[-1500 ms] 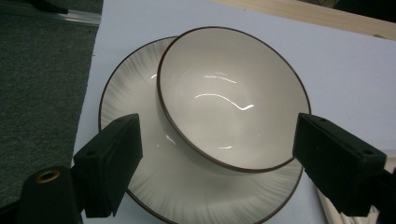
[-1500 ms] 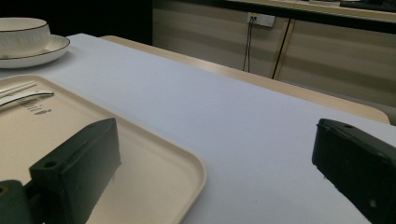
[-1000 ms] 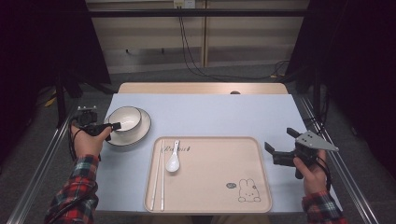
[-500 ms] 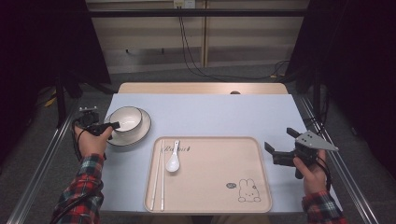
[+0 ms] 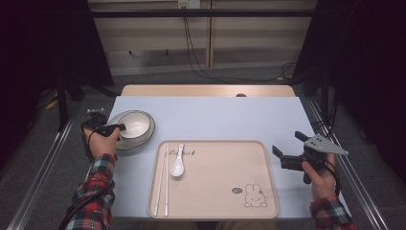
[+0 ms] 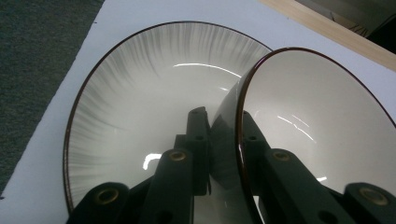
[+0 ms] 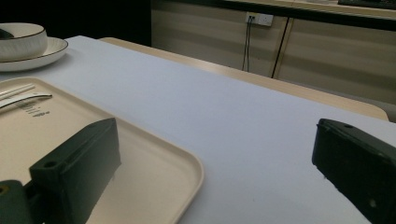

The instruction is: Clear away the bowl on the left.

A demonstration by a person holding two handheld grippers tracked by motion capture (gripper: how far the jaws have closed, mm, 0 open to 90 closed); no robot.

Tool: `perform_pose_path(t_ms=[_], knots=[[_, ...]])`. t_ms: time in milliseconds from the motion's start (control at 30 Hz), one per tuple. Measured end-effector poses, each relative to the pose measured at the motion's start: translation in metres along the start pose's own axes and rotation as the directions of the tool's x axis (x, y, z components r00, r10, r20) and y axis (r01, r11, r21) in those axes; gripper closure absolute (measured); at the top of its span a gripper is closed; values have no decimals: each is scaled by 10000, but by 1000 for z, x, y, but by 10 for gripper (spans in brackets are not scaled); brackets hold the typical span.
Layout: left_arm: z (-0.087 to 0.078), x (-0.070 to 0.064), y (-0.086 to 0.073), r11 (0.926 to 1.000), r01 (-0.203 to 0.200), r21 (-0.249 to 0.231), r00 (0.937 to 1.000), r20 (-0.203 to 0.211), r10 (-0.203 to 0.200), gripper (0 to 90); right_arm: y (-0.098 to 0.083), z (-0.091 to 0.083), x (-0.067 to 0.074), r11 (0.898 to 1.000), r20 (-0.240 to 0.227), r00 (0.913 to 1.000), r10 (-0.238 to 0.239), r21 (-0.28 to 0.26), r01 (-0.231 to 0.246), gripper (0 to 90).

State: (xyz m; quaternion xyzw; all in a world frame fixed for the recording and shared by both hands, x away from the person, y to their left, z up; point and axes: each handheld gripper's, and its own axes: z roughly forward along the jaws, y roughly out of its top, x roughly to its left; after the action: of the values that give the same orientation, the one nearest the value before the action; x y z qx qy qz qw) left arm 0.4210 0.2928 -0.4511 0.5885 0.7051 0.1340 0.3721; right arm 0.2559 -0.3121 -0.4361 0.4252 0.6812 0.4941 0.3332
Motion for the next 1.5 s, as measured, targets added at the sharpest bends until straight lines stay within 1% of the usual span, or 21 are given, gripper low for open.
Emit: perform_pose_path(t_ms=[100,133,200,300,467,500,567,600,633,700,833,933,967,1033,1100,1133,1200,1233,1433,1467,1500], knots=[[0,-2,1,9999,106,-82,9999,-77,-106,800,0,0,0,10000,14,10000,22,5,-22,6],[-2,-2,1,10000,-74,-9,9999,-98,74,802,0,0,0,10000,7,10000,18,4,-18,6],[-4,-2,2,9998,-209,-5,9997,-84,209,805,0,0,0,10000,-29,10000,8,-2,-8,6],[-9,-3,2,9996,-270,-29,9996,-49,270,806,0,0,0,10000,7,10000,16,14,-16,6],[-20,-8,5,9988,-462,-164,9985,280,466,806,0,0,1,10000,-5,10000,3,-7,-3,6],[-23,-10,6,9990,-409,-181,9984,389,416,806,0,0,2,10000,6,10000,6,-4,-6,6],[-27,-14,7,9980,-564,-275,9972,485,576,806,0,1,2,10000,-1,10000,-30,2,30,6],[-29,-16,8,9980,-489,-399,9970,578,512,806,0,1,2,10000,-16,10000,-48,5,48,6],[-31,-17,8,9976,-628,-302,9958,653,647,805,0,1,2,10000,-35,10000,-70,12,70,6],[-34,-22,8,9974,-621,-362,9948,789,648,806,0,0,2,10000,-11,10000,-19,-2,19,6],[-38,-31,7,9947,-1019,-146,9889,1069,1029,805,0,0,2,10000,-49,10000,-33,13,33,6],[-39,-39,5,9941,-1083,-38,9857,1295,1078,806,0,0,2,10000,-76,10000,-42,9,42,6],[-39,-40,5,9918,-1280,25,9826,1360,1265,806,0,0,2,10000,-96,9999,-33,-26,33,6],[-40,-46,3,9925,-1224,-12,9814,1489,1212,806,0,0,2,10000,-76,10000,-27,-15,27,6],[-40,-50,2,9891,-1473,32,9756,1651,1448,806,0,0,2,10000,-75,10000,-21,-14,21,6],[-40,-52,1,9898,-1422,-4,9756,1693,1402,805,0,0,2,10000,-80,10000,-22,-4,22,6],[-41,-55,0,9865,-1636,62,9699,1838,1597,806,0,1,2,10000,-82,10000,-55,-23,55,6],[-42,-58,-1,9867,-1625,58,9700,1843,1587,805,0,1,2,10000,-77,10000,-48,-37,48,6],[-44,-70,-5,9811,-1934,55,9565,2235,1873,805,1,0,3,10000,-77,10000,-33,-22,33,6],[-45,-72,-6,9812,-1929,52,9561,2258,1867,805,1,0,2,10000,-100,9999,-11,-5,11,6],[-45,-73,-7,9791,-2032,76,9526,2327,1959,805,1,0,2,10000,-73,10000,-6,-10,6,6]])
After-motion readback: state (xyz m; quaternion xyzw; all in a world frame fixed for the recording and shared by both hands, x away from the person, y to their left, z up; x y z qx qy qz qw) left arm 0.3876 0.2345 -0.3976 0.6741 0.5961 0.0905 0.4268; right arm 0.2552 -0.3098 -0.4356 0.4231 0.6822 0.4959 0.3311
